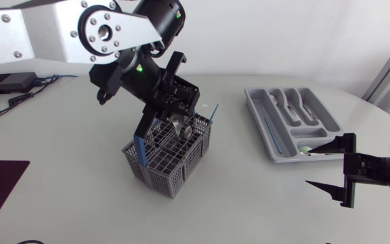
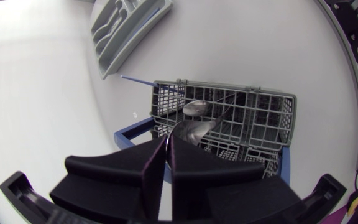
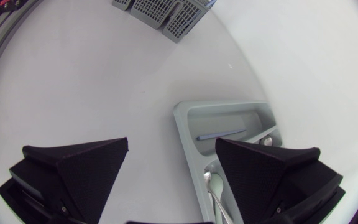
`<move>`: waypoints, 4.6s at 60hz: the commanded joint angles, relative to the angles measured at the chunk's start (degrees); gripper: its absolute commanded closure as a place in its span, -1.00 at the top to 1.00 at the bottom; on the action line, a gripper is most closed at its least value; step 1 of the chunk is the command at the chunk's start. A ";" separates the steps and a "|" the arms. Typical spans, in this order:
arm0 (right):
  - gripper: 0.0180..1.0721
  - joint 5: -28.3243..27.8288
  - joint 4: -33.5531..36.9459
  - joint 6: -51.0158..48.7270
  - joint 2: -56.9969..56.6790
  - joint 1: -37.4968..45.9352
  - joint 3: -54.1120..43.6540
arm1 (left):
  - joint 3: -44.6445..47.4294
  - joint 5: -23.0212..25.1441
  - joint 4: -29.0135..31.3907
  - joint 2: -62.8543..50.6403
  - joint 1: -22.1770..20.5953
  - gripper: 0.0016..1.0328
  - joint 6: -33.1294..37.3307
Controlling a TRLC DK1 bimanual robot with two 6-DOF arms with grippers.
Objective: Unload the cutlery basket into the drawer organizer.
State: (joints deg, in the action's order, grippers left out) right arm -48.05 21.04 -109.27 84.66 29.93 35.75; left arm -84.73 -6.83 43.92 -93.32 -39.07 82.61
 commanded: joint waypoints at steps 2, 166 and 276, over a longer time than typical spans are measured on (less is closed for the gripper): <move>0.92 -0.55 -0.21 0.20 -1.17 -0.31 -2.17 | -1.23 -0.90 0.46 -1.34 -0.04 -0.87 1.50; -0.73 7.18 -27.80 67.35 -18.66 -47.60 -8.15 | -3.25 -35.71 9.96 4.81 -17.36 -0.88 -27.50; -0.89 2.26 -53.38 84.66 13.77 -56.21 5.91 | -21.09 -43.18 24.19 -4.42 -23.33 -0.88 -29.35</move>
State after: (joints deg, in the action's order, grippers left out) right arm -45.21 -31.55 -25.89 97.51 -26.15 40.95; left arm -103.28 -48.82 67.29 -97.36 -61.76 54.00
